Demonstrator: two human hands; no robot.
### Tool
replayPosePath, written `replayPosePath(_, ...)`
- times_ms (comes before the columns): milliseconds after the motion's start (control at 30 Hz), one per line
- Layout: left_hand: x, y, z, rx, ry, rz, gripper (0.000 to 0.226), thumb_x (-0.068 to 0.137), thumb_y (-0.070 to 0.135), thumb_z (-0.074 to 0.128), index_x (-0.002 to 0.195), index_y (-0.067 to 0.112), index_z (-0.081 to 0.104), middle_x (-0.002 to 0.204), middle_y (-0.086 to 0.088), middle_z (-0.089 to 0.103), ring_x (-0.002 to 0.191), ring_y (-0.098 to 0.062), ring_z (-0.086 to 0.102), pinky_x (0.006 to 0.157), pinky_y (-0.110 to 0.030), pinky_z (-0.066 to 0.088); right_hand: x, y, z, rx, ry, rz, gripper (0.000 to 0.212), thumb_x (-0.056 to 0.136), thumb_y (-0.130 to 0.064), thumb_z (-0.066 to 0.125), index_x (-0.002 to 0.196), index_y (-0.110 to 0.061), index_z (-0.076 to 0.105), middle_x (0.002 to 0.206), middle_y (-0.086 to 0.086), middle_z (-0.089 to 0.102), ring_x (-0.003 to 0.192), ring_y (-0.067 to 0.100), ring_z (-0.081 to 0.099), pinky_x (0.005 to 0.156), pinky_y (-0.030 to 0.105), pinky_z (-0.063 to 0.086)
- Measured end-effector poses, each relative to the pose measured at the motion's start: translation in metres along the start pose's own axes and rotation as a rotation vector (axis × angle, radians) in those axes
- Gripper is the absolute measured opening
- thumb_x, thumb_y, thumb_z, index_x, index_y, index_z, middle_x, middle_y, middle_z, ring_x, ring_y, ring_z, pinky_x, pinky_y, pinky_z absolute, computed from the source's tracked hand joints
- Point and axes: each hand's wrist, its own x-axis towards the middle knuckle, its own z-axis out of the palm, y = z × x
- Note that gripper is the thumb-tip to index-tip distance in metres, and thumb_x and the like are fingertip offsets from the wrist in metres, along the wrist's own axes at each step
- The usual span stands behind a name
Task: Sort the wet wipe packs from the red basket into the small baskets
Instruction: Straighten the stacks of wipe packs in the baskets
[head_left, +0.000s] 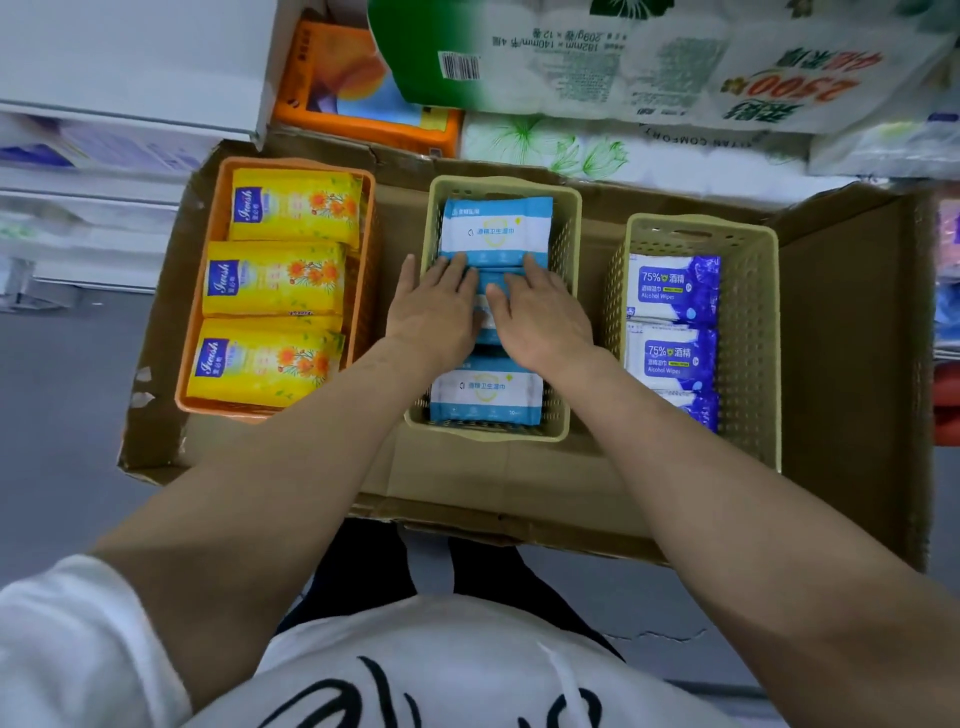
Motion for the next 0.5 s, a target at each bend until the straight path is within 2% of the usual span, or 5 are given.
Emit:
replayPosePath(133, -0.003, -0.011, 0.001, -0.040, 0.010, 0.059, 0.060, 0.104, 0.042, 0.026, 0.156, 0.018, 0.011, 0.165, -0.003, 0.006, 0.151, -0.019, 0.003, 0.121, -0.050, -0.001, 0.000, -0.007, 0.000, -0.035, 0.093, 0.054, 0.055, 0.105, -0.045, 0.024, 0.148, -0.014, 0.037, 0.156, 0.010, 0.034, 0.143, 0.028, 0.028, 0.115, 0.043, 0.029)
replayPosePath(200, -0.002, -0.019, 0.001, -0.026, -0.005, 0.113, 0.062, 0.103, 0.042, 0.027, 0.156, 0.017, 0.008, 0.165, -0.003, 0.004, 0.152, -0.018, 0.001, 0.121, -0.050, -0.002, 0.002, -0.010, -0.001, -0.075, 0.163, 0.075, 0.056, 0.104, -0.043, 0.026, 0.153, -0.016, 0.027, 0.160, 0.008, 0.027, 0.147, 0.026, 0.021, 0.115, 0.043, 0.028)
replayPosePath(300, 0.007, -0.025, -0.003, 0.000, -0.008, 0.182, 0.062, 0.103, 0.042, 0.029, 0.156, 0.016, 0.009, 0.165, -0.005, 0.005, 0.151, -0.019, 0.004, 0.121, -0.050, -0.001, 0.008, -0.013, -0.003, -0.018, 0.061, 0.092, 0.058, 0.106, -0.042, 0.026, 0.158, -0.021, 0.013, 0.166, 0.001, 0.003, 0.152, 0.017, 0.001, 0.123, 0.042, 0.013)
replayPosePath(367, 0.010, -0.030, -0.006, 0.000, -0.013, 0.217, 0.062, 0.103, 0.042, 0.029, 0.156, 0.015, 0.011, 0.165, -0.006, 0.007, 0.151, -0.019, 0.007, 0.121, -0.050, 0.000, 0.009, -0.014, -0.004, 0.059, -0.021, 0.114, 0.056, 0.106, -0.041, 0.027, 0.157, -0.021, 0.016, 0.166, 0.001, 0.004, 0.152, 0.016, 0.007, 0.122, 0.036, 0.014)
replayPosePath(500, 0.003, -0.046, -0.013, -0.062, -0.017, 0.317, 0.061, 0.103, 0.039, 0.032, 0.156, 0.014, 0.013, 0.165, -0.005, 0.006, 0.151, -0.019, 0.005, 0.122, -0.047, 0.002, 0.004, -0.025, -0.006, 0.070, -0.007, 0.205, 0.054, 0.106, -0.040, 0.028, 0.156, -0.019, 0.022, 0.164, 0.006, 0.017, 0.150, 0.021, 0.017, 0.120, 0.036, 0.020)
